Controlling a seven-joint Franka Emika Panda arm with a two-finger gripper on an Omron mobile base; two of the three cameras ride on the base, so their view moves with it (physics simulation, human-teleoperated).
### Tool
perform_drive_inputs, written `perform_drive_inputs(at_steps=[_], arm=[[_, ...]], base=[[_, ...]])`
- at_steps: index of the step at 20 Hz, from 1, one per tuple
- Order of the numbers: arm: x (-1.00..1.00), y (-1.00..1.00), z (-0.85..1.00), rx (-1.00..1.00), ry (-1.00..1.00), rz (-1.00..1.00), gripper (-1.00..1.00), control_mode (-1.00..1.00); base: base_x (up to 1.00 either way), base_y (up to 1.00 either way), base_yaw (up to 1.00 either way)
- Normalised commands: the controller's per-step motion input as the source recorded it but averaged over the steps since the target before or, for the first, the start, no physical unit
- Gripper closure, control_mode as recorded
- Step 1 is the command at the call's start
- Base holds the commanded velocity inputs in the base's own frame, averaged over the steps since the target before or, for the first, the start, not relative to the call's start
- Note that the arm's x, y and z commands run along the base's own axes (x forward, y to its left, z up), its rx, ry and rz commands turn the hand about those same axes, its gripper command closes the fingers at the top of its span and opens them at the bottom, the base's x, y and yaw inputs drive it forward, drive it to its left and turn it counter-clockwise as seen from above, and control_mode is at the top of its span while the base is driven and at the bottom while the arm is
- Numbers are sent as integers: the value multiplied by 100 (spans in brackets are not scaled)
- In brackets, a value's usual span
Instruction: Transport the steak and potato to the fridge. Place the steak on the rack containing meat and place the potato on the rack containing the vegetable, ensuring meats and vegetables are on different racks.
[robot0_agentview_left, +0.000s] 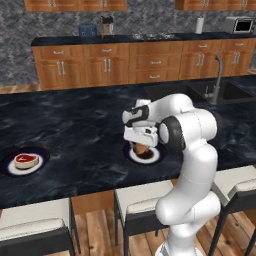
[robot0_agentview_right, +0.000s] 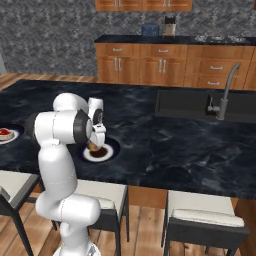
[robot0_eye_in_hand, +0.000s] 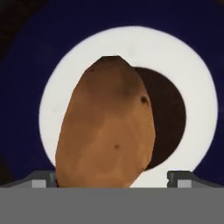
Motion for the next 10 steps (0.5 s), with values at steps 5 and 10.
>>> perform_drive_inputs(at_steps=[5, 10], arm=[[8, -27, -33, 0, 0, 0, -100, -100], [0, -38, -21, 0, 0, 0, -100, -100]], base=[[0, 0, 0], [0, 0, 0]])
